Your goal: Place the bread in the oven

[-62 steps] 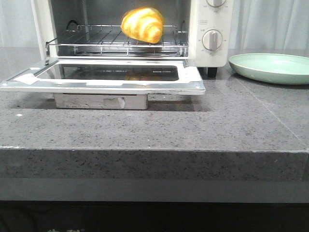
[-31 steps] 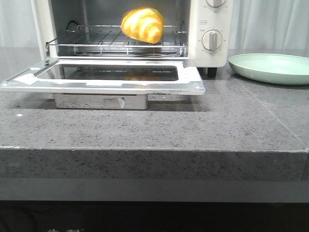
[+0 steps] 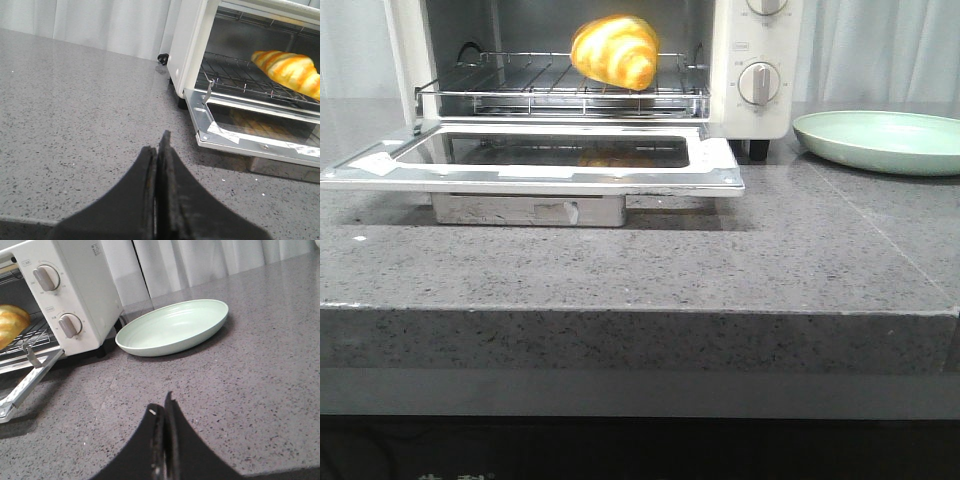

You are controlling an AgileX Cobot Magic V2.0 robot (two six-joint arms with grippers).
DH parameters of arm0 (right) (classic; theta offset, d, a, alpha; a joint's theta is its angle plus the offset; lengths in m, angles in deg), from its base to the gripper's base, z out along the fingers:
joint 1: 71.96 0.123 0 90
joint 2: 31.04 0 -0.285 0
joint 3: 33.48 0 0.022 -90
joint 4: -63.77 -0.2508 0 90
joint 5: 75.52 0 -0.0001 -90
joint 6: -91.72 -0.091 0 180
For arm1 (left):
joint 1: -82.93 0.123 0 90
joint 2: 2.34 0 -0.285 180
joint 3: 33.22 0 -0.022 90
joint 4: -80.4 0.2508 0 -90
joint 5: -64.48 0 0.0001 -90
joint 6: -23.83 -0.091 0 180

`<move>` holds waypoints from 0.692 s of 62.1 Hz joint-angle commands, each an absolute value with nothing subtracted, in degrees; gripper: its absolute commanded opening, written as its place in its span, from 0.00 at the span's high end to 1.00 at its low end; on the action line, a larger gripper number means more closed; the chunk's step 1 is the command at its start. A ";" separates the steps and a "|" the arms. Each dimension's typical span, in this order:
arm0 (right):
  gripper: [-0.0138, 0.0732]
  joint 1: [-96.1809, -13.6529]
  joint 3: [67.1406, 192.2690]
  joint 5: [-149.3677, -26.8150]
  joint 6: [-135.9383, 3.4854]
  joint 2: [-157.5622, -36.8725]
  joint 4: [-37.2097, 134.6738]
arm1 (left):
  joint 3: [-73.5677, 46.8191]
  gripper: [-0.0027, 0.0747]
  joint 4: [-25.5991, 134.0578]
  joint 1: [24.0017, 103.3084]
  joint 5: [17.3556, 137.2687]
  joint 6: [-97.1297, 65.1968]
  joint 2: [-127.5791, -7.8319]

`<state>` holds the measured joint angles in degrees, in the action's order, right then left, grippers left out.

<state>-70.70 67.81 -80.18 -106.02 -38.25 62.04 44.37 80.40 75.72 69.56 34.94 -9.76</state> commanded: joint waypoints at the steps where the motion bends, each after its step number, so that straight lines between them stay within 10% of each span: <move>1: 0.98 -71.03 67.59 -75.03 -105.46 -37.05 62.37 | 45.78 0.99 80.03 75.96 65.05 35.21 -8.54; 43: 0.98 -71.40 67.59 -74.79 -91.25 -37.01 63.46 | 45.78 0.99 80.03 75.96 65.05 35.21 -8.54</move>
<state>-70.91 67.81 -80.15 -92.05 -38.25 62.64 44.37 80.40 75.72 69.56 34.94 -9.76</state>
